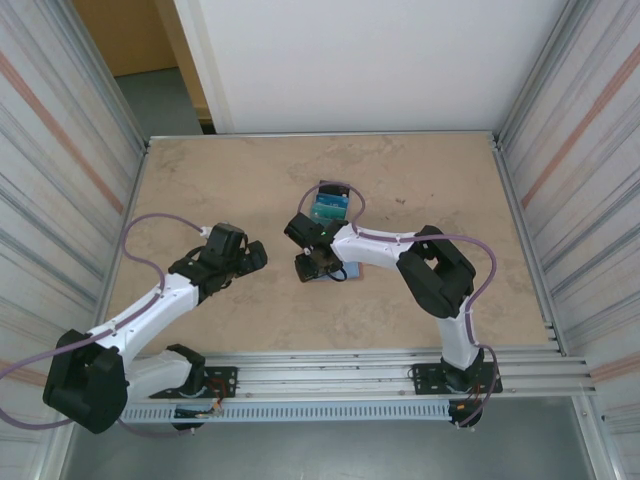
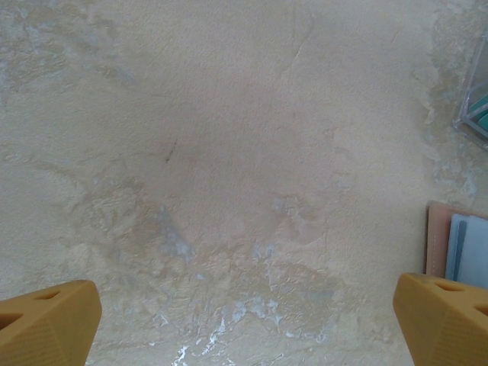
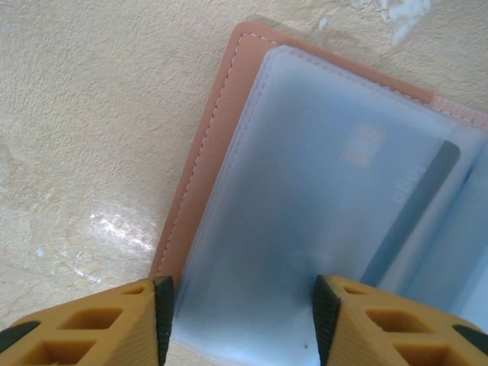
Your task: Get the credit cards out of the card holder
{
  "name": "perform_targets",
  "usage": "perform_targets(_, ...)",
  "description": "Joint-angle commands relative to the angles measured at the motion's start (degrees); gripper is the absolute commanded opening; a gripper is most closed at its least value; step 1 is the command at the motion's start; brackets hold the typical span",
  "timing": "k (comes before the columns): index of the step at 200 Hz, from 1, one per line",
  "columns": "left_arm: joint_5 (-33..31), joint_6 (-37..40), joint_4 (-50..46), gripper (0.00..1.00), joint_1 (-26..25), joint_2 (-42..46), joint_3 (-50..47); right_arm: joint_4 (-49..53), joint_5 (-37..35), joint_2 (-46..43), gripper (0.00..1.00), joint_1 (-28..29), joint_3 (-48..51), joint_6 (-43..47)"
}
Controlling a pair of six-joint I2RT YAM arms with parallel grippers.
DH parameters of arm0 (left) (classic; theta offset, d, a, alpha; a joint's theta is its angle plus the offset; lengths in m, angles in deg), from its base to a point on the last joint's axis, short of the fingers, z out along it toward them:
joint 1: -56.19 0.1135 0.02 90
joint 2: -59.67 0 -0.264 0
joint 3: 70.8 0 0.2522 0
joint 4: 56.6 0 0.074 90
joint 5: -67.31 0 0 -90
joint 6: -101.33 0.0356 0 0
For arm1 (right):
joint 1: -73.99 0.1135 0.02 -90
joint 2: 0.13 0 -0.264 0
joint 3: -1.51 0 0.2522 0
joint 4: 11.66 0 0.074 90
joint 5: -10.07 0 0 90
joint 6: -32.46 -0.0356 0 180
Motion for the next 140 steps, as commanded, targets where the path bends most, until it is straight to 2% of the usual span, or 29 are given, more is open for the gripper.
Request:
perform_targets(1, 0.3, -0.6, 0.2, 0.99, 0.4, -0.4, 0.5, 1.1, 0.1, 1.5, 0.48, -0.3, 1.2, -1.1)
perform_targets(69, 0.6, -0.1, -0.4, 0.99, 0.4, 0.0, 1.1, -3.0, 4.0, -0.9, 0.43, -1.8, 4.2, -2.3)
perform_targets(140, 0.8, 0.6, -0.6, 0.99, 0.3, 1.1, 1.4, -5.0, 2.7, -4.3, 0.27, -2.6, 6.3, -3.1)
